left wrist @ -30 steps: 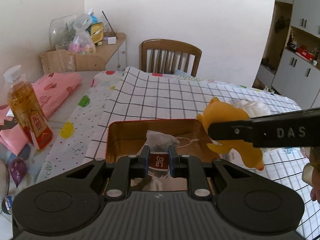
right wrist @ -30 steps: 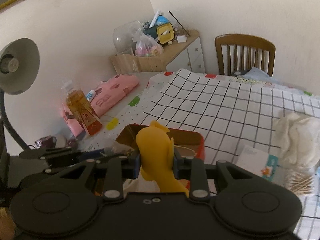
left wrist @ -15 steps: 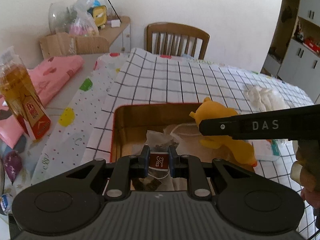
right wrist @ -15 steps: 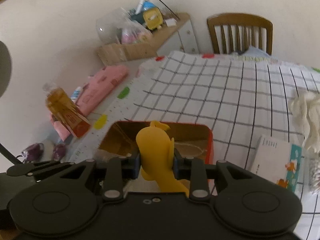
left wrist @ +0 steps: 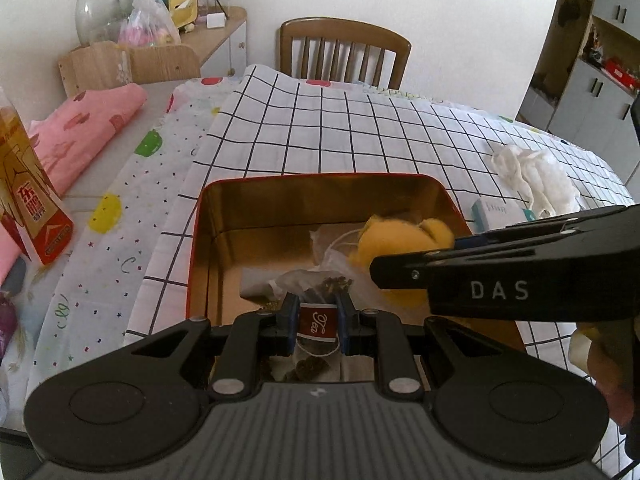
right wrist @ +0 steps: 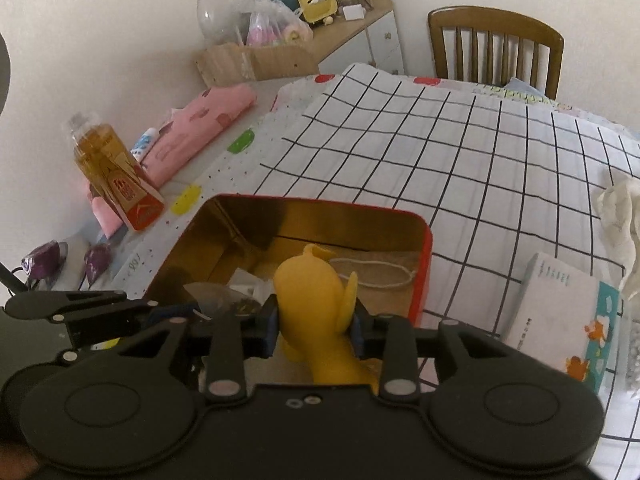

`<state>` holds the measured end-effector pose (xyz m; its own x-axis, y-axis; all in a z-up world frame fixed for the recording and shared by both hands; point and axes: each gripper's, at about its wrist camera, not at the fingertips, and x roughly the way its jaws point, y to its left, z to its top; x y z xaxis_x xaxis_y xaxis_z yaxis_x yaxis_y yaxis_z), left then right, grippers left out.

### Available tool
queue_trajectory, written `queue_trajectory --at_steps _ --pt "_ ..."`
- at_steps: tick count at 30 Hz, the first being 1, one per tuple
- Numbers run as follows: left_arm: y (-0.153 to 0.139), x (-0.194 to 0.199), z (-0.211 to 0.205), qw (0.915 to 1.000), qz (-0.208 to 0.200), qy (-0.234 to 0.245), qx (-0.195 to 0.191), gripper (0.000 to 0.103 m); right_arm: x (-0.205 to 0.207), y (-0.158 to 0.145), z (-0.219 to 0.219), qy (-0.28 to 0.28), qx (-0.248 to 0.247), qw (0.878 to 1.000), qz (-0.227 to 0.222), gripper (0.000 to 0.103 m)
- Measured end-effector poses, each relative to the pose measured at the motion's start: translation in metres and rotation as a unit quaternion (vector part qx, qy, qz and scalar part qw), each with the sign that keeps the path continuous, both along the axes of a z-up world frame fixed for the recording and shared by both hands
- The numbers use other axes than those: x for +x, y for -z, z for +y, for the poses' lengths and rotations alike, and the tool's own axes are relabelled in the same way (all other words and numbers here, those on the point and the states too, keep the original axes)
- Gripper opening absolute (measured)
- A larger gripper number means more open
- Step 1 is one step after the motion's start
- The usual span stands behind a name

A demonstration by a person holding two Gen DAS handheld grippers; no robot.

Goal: Organize soft objects
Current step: 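Open the left tool to drop the tea bag while the right tool releases the duck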

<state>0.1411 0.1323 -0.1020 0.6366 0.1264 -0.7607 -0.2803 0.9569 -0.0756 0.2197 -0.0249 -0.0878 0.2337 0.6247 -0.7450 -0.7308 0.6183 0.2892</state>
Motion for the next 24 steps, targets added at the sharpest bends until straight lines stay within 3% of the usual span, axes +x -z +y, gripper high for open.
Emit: queue_trajectory --at_steps 5,9,18,21,23,24 --pt "0.001 0.001 0.000 1.0000 0.004 0.000 -0.002 0.019 0.002 0.003 0.001 -0.009 -0.004 1.000 0.003 0.035" --pt "0.002 0.001 0.003 0.9998 0.003 -0.008 -0.016 0.021 0.000 0.000 -0.001 -0.012 0.002 1.000 -0.002 0.045" --pt "-0.001 -0.001 0.001 0.9997 0.004 -0.015 -0.020 0.025 -0.006 -0.012 -0.011 -0.017 0.014 0.999 -0.025 0.053" --pt "-0.003 -0.004 0.001 0.9996 0.000 -0.017 -0.021 0.037 -0.008 -0.015 -0.017 -0.017 0.017 0.999 -0.029 0.056" --pt "-0.006 -0.006 0.000 0.9995 -0.005 -0.018 -0.023 0.069 -0.010 -0.019 -0.022 -0.017 0.020 0.999 -0.033 0.057" --pt "-0.008 -0.008 -0.001 0.9995 -0.009 -0.019 -0.023 0.070 -0.011 -0.020 -0.025 -0.016 0.021 0.999 -0.035 0.057"
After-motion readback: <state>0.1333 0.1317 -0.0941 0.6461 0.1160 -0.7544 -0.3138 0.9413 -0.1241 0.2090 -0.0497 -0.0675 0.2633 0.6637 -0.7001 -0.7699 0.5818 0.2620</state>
